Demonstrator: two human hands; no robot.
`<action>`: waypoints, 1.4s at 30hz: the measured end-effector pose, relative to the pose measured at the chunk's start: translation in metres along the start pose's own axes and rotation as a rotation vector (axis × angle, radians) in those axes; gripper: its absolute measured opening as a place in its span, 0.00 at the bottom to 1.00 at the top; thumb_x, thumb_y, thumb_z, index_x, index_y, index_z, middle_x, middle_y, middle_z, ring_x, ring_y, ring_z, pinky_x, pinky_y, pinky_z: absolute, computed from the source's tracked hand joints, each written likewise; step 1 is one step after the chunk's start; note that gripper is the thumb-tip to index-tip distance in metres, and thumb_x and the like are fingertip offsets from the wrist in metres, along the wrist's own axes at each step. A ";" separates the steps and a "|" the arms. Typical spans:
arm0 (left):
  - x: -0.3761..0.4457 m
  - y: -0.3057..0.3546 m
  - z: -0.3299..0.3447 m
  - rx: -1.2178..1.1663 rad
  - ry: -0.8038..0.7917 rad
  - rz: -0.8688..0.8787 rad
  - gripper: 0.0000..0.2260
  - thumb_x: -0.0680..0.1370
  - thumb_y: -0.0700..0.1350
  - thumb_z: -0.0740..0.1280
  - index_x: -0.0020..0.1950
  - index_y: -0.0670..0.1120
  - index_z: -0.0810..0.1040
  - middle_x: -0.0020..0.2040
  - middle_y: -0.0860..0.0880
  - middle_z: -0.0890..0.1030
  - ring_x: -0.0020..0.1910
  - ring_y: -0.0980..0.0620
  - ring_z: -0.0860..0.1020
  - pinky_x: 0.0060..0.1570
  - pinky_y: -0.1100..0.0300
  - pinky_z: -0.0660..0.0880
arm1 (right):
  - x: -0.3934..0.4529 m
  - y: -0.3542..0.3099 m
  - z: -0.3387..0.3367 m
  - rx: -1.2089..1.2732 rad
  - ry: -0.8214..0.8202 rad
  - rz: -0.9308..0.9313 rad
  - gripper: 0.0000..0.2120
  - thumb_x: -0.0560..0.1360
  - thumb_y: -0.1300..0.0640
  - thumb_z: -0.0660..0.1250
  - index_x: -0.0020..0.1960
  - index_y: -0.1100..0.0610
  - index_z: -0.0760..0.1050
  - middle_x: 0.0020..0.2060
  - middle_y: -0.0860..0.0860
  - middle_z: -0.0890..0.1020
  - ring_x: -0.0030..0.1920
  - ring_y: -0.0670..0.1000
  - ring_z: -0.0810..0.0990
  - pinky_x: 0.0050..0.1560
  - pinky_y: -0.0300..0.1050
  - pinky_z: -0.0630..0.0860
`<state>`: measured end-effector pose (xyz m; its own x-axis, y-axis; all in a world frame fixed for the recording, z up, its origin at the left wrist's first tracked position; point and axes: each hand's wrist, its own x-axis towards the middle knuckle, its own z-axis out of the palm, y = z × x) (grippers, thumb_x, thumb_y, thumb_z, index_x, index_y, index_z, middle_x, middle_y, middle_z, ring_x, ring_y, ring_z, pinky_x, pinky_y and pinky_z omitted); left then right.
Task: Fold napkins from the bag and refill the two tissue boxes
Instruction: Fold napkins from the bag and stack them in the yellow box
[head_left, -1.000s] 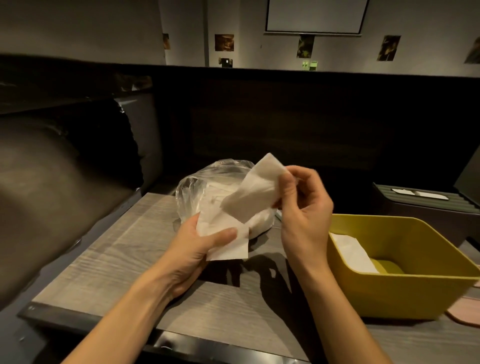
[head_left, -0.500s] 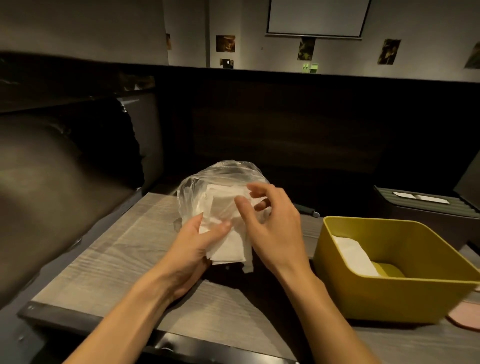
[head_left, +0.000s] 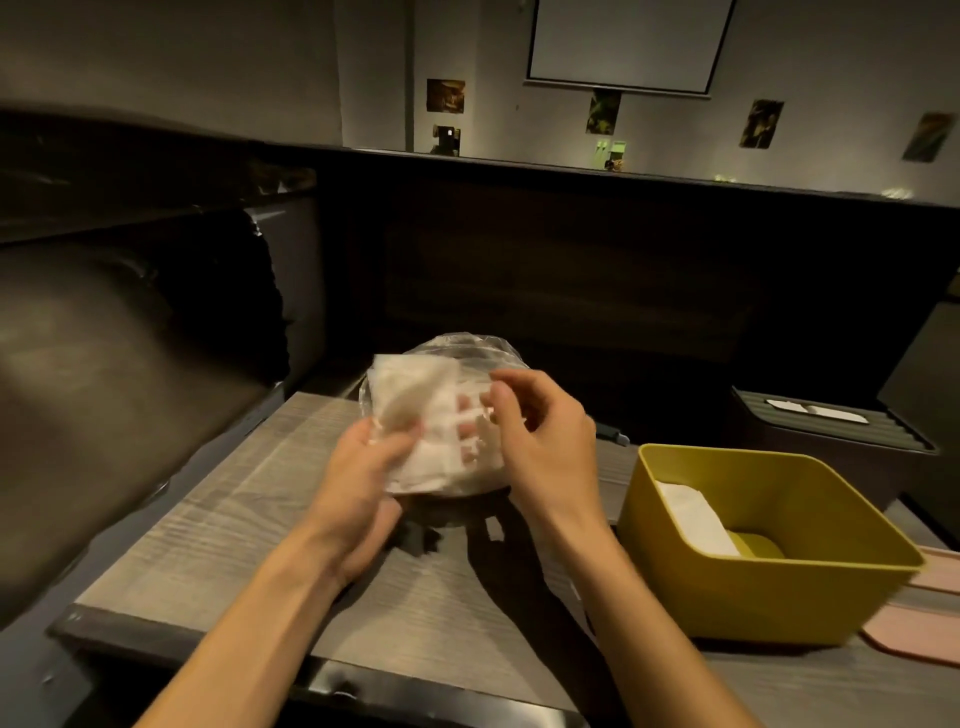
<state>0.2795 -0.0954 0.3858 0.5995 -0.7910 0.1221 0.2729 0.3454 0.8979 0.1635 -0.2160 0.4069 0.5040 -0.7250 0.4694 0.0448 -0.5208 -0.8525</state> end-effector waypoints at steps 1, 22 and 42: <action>0.004 0.009 -0.002 -0.043 0.046 0.045 0.14 0.84 0.40 0.61 0.69 0.42 0.76 0.61 0.43 0.85 0.60 0.46 0.84 0.51 0.53 0.83 | 0.008 -0.004 -0.004 -0.117 -0.048 -0.022 0.11 0.84 0.58 0.65 0.63 0.48 0.81 0.51 0.40 0.84 0.54 0.39 0.82 0.54 0.35 0.80; 0.056 0.009 -0.017 -0.084 0.147 -0.105 0.14 0.84 0.40 0.59 0.67 0.40 0.77 0.58 0.40 0.86 0.57 0.43 0.85 0.59 0.45 0.80 | 0.064 -0.008 -0.002 -0.822 -0.770 -0.136 0.22 0.81 0.62 0.68 0.73 0.48 0.76 0.70 0.48 0.79 0.69 0.50 0.76 0.72 0.49 0.73; 0.043 0.027 -0.008 -0.503 -0.013 -0.014 0.19 0.86 0.47 0.56 0.73 0.38 0.71 0.69 0.39 0.80 0.69 0.41 0.78 0.74 0.45 0.68 | 0.053 -0.019 -0.002 -0.292 0.059 -0.261 0.09 0.85 0.58 0.62 0.61 0.51 0.79 0.48 0.40 0.80 0.49 0.36 0.79 0.44 0.26 0.74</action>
<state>0.3185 -0.1157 0.4123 0.5844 -0.8026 0.1196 0.6117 0.5326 0.5849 0.1876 -0.2461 0.4484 0.4573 -0.5716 0.6813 -0.0870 -0.7912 -0.6054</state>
